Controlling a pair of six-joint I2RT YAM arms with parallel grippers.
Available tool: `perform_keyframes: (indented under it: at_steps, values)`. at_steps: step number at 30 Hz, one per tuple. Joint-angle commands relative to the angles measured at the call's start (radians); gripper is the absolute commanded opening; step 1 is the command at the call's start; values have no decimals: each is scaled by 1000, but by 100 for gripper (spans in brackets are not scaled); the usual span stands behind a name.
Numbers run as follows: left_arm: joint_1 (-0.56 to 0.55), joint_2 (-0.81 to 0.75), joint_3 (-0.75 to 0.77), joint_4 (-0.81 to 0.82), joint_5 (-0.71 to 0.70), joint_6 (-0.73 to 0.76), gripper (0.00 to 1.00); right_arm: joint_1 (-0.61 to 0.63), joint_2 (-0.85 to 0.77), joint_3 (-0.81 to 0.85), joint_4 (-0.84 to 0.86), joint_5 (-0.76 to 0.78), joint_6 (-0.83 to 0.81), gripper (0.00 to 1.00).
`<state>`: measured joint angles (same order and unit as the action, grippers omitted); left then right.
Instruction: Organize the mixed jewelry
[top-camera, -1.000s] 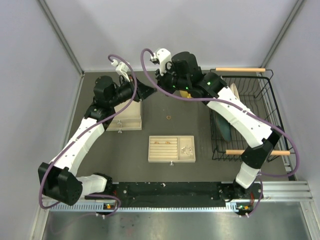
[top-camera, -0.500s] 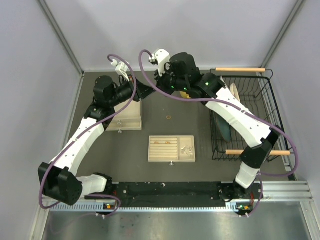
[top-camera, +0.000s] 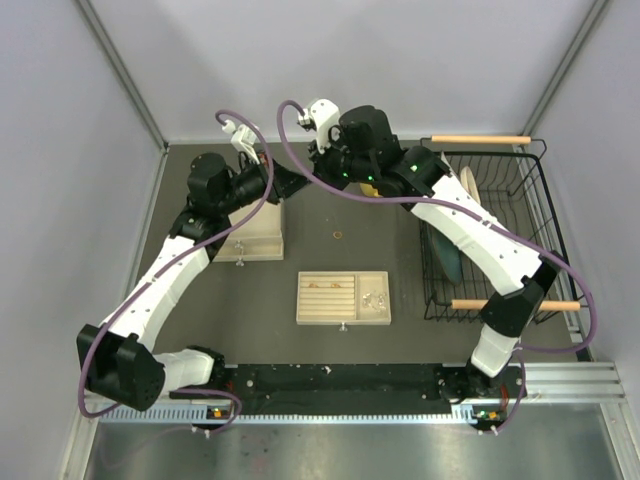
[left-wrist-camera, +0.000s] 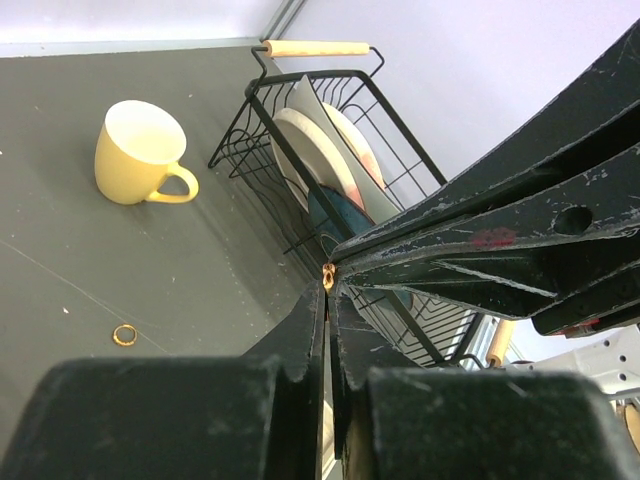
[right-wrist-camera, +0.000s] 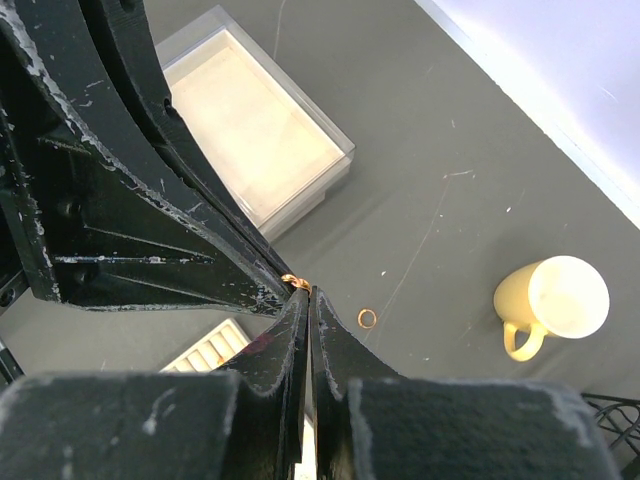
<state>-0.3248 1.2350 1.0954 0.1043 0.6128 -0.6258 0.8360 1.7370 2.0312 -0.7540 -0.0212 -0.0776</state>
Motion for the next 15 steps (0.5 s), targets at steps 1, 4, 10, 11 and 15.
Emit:
perform_keyframes:
  at_steps: [1, 4, 10, 11, 15]
  values:
    - [-5, -22, -9, 43, 18, 21, 0, 18, -14, 29, 19, 15, -13, 0]
    - [-5, -26, -12, 35, 31, 57, 0, 18, -31, 23, 19, 15, -24, 0]
    - [-5, -29, -6, 12, 128, 159, 0, 18, -88, -2, 19, 14, -44, 13]
    - [-5, -29, -3, 3, 160, 185, 0, 18, -97, -9, 19, 9, -45, 17]
    - [-5, -23, 8, -26, 223, 254, 0, 17, -143, -35, 19, -22, -60, 25]
